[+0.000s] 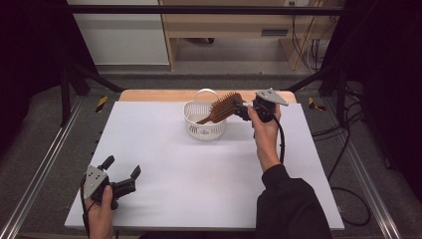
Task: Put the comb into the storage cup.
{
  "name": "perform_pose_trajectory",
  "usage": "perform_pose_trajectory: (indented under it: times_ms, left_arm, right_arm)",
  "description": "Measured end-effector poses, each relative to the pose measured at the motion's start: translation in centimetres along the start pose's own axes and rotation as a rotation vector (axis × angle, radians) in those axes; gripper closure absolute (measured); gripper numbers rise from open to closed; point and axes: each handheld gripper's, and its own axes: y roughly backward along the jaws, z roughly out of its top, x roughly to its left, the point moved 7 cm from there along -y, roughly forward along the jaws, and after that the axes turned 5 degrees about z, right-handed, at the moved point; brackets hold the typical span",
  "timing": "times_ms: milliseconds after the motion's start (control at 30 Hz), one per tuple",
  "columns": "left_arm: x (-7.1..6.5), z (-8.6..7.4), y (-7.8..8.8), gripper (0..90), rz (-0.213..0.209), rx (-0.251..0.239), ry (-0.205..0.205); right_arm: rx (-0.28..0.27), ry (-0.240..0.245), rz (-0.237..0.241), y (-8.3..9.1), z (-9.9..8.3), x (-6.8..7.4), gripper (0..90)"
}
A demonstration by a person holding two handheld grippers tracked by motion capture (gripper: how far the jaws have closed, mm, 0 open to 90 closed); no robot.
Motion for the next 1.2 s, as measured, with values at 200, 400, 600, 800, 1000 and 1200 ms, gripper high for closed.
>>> perform_pose_trajectory:
  times_ms: [200,400,600,800,1000,1200]
  left_arm:
    - [-0.8,0.0,-0.2,0.9,-0.02,0.0,-0.026]
    - [-1.0,-0.1,-0.2,0.9,-0.024,0.004,-0.03]
    - [-0.5,-0.1,-0.1,0.9,-0.015,0.003,-0.023]
    - [-0.3,-0.2,0.0,0.9,-0.005,0.001,-0.033]
    - [0.1,-0.2,0.4,0.9,0.019,-0.003,-0.06]
    - [0.4,-0.4,0.5,0.9,0.025,0.0,-0.07]
  right_arm:
    - [-0.03,0.013,-0.025,1.3,0.5,-1.0,4.4]
    - [-0.047,0.009,-0.015,2.9,0.4,-1.9,4.9]
    - [-0.082,0.014,-0.008,5.4,1.4,-2.7,3.7]
    - [-0.115,0.01,-0.025,7.7,2.0,-4.1,3.2]
    - [-0.132,0.01,-0.009,9.7,2.0,-5.0,3.2]
    - [-0.156,0.019,0.002,11.4,2.2,-5.8,3.1]
